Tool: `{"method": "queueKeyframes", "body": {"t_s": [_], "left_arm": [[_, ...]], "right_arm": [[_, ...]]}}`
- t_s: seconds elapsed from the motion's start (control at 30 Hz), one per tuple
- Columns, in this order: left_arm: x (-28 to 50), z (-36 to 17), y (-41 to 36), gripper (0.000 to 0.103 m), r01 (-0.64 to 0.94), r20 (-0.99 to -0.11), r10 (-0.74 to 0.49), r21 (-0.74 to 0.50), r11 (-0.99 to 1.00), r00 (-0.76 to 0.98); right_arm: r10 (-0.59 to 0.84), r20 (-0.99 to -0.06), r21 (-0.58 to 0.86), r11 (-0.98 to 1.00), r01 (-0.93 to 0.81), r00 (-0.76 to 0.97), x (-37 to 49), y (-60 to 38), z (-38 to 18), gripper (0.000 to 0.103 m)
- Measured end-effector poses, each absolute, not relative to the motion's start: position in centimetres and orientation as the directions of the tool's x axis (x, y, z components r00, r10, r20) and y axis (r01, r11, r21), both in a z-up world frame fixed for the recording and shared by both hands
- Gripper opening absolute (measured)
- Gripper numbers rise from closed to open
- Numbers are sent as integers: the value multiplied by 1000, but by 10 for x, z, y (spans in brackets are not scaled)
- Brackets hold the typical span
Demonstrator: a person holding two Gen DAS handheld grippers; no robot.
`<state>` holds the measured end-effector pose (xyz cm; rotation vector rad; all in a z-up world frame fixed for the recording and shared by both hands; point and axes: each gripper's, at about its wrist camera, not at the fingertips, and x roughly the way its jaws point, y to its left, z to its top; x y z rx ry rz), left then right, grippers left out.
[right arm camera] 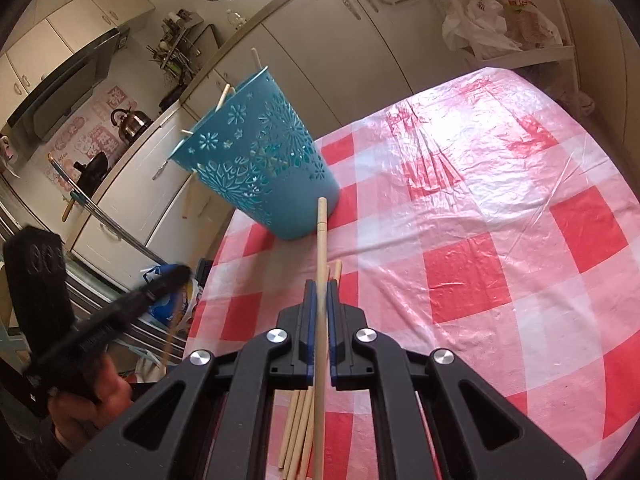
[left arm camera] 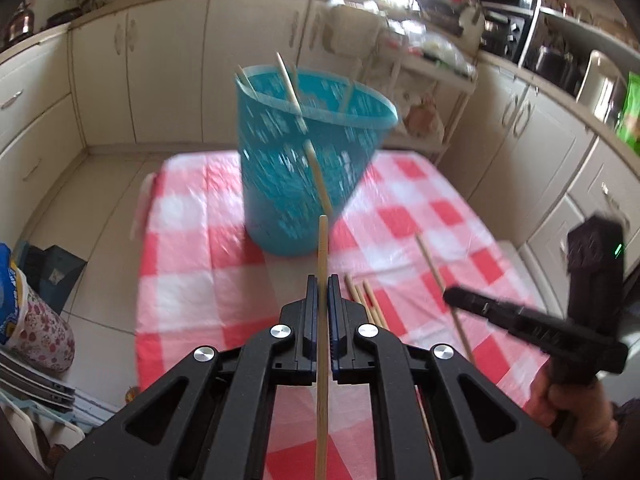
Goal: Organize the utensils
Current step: 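Lift both held chopsticks and carry them above the teal basket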
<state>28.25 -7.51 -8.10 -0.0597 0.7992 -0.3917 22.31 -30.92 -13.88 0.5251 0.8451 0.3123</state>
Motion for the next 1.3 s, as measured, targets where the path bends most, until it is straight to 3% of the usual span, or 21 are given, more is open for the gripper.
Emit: {"method": "queueKeyframes", "body": {"t_s": [0.47, 0.63, 0.9, 1.0, 1.17, 1.3], "left_arm": [[277, -28, -64, 4, 342, -595, -418, -243, 908, 686], [282, -5, -58, 4, 337, -540, -426, -260, 905, 726], [294, 22, -52, 4, 343, -465, -440, -281, 896, 768], [300, 32, -46, 4, 340, -422, -441, -294, 893, 792], [311, 37, -29, 4, 320, -386, -434, -327, 889, 814], [321, 28, -16, 4, 297, -385, -427, -352, 888, 818]], "right_arm": [[451, -594, 544, 835, -80, 667, 219, -310, -128, 6], [446, -466, 541, 827, -153, 764, 216, -307, -89, 6], [394, -147, 504, 819, -274, 907, 276, -287, 17, 6], [373, -107, 495, 824, -276, 922, 309, -273, 31, 6], [325, -141, 425, 873, -240, 935, 362, -247, 28, 6], [307, -266, 371, 907, -197, 914, 394, -235, 7, 6]]}}
